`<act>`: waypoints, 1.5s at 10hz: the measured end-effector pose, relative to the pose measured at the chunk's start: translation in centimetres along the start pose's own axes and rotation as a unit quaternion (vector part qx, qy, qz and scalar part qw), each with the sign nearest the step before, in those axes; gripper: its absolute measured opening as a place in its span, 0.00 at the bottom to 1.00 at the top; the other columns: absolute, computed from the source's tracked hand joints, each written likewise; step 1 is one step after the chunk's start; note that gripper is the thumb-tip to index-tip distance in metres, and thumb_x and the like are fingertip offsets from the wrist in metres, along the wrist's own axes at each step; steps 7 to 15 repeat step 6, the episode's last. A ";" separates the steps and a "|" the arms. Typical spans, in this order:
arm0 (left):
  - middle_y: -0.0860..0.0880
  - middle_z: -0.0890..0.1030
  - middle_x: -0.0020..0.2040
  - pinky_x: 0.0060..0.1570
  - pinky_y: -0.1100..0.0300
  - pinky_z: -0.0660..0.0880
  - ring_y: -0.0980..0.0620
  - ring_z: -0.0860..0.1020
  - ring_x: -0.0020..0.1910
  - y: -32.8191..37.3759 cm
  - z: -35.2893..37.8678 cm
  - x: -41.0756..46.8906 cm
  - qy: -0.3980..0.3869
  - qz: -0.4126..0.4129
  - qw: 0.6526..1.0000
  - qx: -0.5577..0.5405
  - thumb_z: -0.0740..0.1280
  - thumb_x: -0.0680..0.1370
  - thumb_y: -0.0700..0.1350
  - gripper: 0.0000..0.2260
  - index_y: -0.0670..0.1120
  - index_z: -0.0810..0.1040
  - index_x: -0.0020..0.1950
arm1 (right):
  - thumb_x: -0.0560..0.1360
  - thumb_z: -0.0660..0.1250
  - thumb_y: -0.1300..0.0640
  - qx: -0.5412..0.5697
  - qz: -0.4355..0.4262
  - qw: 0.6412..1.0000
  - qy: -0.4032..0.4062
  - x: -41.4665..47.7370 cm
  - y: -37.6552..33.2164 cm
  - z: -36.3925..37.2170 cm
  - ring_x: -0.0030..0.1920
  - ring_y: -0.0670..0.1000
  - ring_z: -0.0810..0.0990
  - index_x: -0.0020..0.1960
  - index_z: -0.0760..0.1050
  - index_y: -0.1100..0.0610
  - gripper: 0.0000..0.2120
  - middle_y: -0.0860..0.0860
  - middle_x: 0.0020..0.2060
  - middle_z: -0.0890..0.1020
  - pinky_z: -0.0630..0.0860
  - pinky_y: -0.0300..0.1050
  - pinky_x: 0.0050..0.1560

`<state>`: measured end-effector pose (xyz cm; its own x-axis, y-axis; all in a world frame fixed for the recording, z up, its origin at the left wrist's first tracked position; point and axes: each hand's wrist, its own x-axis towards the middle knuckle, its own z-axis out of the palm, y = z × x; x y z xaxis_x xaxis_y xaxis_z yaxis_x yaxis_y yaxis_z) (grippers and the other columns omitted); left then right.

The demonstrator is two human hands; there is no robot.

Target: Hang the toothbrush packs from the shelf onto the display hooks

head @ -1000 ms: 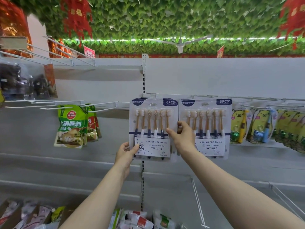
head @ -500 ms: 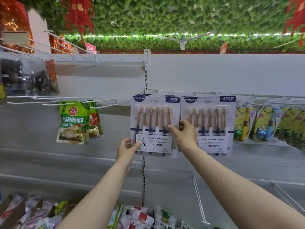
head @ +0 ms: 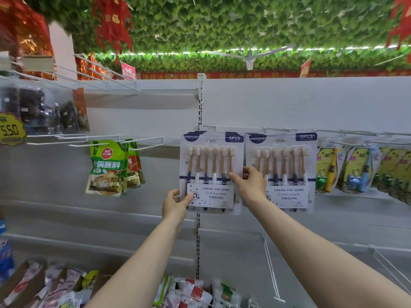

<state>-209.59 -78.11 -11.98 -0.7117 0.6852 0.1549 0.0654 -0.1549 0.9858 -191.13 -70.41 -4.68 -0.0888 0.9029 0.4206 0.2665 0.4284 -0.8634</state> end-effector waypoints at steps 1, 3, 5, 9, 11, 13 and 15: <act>0.46 0.79 0.62 0.58 0.52 0.73 0.46 0.77 0.59 0.2 0.0 -0.3 0.010 -0.021 1.000 0.014 0.74 0.75 0.47 0.22 0.46 0.73 0.67 | 0.77 0.72 0.52 0.005 0.025 0.999 -0.030 -0.8 0.3 -0.4 0.49 0.49 0.78 0.62 0.75 0.58 0.17 0.48 0.49 0.80 0.74 0.40 0.45; 0.45 0.79 0.62 0.56 0.56 0.70 0.47 0.76 0.56 0.5 -0.2 -1.5 0.033 -0.036 0.999 0.017 0.75 0.74 0.48 0.23 0.44 0.74 0.67 | 0.76 0.72 0.51 -0.025 0.042 0.996 -0.068 -2.5 1.2 -1.2 0.55 0.50 0.78 0.66 0.74 0.59 0.22 0.52 0.59 0.81 0.75 0.45 0.58; 0.43 0.77 0.67 0.64 0.53 0.68 0.44 0.75 0.65 1.4 -0.3 -3.6 0.049 -0.023 0.997 0.064 0.76 0.74 0.46 0.28 0.41 0.72 0.71 | 0.76 0.72 0.51 -0.052 0.042 0.994 -0.090 -4.1 0.7 -4.0 0.59 0.51 0.77 0.67 0.73 0.59 0.23 0.51 0.59 0.79 0.73 0.45 0.58; 0.44 0.77 0.67 0.63 0.51 0.70 0.43 0.75 0.64 3.3 0.5 -5.7 0.059 -0.016 0.994 0.093 0.76 0.73 0.46 0.28 0.41 0.71 0.70 | 0.76 0.71 0.50 -0.071 0.046 0.991 -0.105 -4.3 0.1 -6.6 0.59 0.53 0.78 0.68 0.73 0.59 0.23 0.53 0.62 0.79 0.72 0.44 0.54; 0.44 0.77 0.67 0.63 0.51 0.70 0.43 0.75 0.64 3.3 0.5 -5.7 0.059 -0.016 0.994 0.093 0.76 0.73 0.46 0.28 0.41 0.71 0.70 | 0.76 0.71 0.50 -0.071 0.046 0.991 -0.105 -4.3 0.1 -6.6 0.59 0.53 0.78 0.68 0.73 0.59 0.23 0.53 0.62 0.79 0.72 0.44 0.54; 0.44 0.77 0.67 0.63 0.51 0.70 0.43 0.75 0.64 3.3 0.5 -5.7 0.059 -0.016 0.994 0.093 0.76 0.73 0.46 0.28 0.41 0.71 0.70 | 0.76 0.71 0.50 -0.071 0.046 0.991 -0.105 -4.3 0.1 -6.6 0.59 0.53 0.78 0.68 0.73 0.59 0.23 0.53 0.62 0.79 0.72 0.44 0.54; 0.44 0.77 0.67 0.63 0.51 0.70 0.43 0.75 0.64 3.3 0.5 -5.7 0.059 -0.016 0.994 0.093 0.76 0.73 0.46 0.28 0.41 0.71 0.70 | 0.76 0.71 0.50 -0.071 0.046 0.991 -0.105 -4.3 0.1 -6.6 0.59 0.53 0.78 0.68 0.73 0.59 0.23 0.53 0.62 0.79 0.72 0.44 0.54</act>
